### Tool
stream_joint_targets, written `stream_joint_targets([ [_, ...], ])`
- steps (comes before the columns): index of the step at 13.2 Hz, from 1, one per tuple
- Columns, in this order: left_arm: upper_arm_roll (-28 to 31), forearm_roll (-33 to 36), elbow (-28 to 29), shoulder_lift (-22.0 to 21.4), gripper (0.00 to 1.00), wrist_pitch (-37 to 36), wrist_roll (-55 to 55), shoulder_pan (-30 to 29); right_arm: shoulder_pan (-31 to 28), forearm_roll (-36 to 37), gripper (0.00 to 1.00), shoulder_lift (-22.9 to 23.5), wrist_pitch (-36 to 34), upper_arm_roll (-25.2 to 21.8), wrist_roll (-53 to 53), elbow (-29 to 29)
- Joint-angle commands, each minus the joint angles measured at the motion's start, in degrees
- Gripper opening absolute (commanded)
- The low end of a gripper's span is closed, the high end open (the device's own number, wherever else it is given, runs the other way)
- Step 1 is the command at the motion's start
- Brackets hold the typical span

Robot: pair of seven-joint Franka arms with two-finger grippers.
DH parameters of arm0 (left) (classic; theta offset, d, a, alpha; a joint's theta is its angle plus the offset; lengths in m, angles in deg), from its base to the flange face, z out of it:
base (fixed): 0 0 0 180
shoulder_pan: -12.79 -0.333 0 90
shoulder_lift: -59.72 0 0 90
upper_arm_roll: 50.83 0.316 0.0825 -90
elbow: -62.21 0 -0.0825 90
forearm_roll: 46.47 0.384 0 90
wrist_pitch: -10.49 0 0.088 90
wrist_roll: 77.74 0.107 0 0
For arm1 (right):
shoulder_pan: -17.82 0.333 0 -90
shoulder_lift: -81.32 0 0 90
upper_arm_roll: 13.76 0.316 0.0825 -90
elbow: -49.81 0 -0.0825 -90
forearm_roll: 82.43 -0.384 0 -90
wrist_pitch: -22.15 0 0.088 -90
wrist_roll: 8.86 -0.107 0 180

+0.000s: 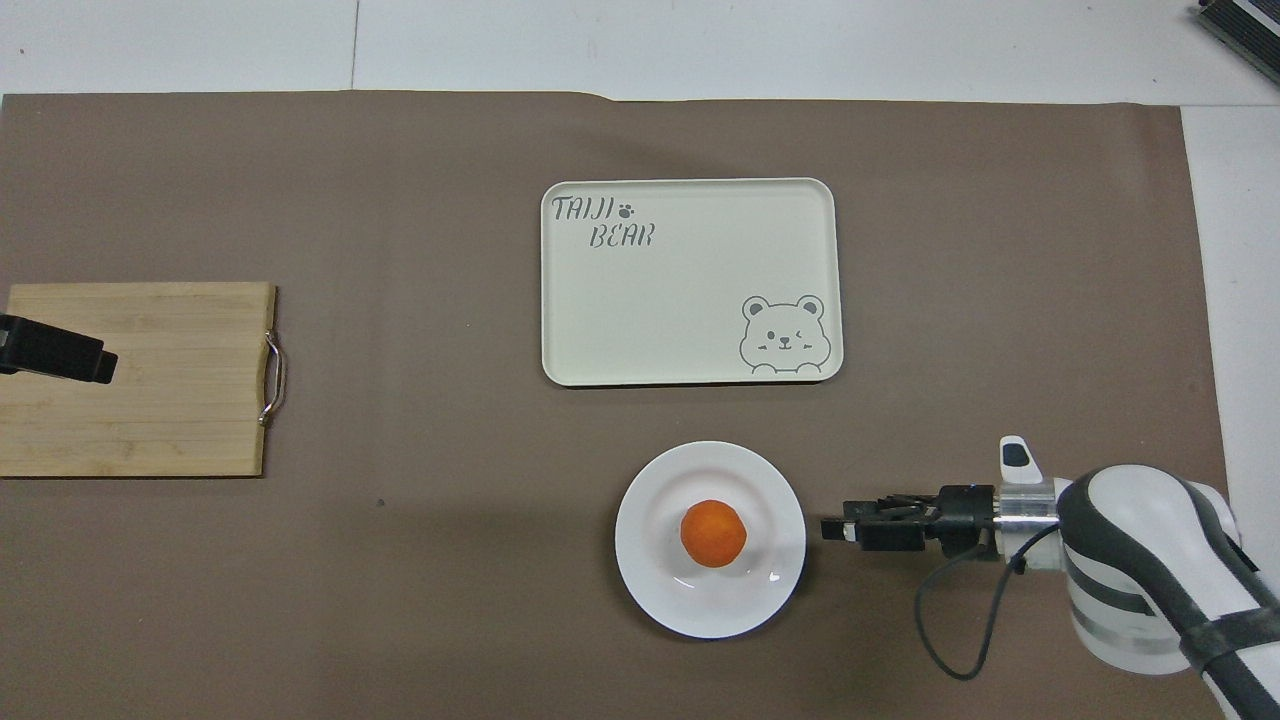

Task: Place orange and plate with both arms
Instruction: 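Move the right gripper to the rim of the white plate, then close the right gripper on the plate rim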

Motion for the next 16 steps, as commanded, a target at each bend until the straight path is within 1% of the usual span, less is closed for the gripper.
stream_joint_targets([
  [1,-0.39,0.6,1.06,-0.97,1.0,0.59,-0.2,-0.46,0.52,-3.18,1.0,0.89,2.15,0.39,4.09,1.68],
  [8,-0.31,0.69,1.23,-1.14,1.0,-0.38,-0.38,-0.37,1.66,-3.27,1.0,0.27,2.5,0.3,3.83,3.0],
  [11,-0.31,0.69,1.84,-1.23,1.0,0.76,-0.2,-0.37,1.75,-3.36,1.0,0.8,2.5,0.39,3.56,3.01],
  [15,-0.48,0.69,4.57,-1.58,1.0,3.31,-0.55,0.24,1.92,-4.24,1.0,0.89,2.67,0.56,1.64,3.0],
  [16,-0.48,0.6,6.31,-2.71,1.0,3.58,-0.55,0.24,3.84,-5.72,1.0,0.97,3.72,0.56,1.63,3.0],
])
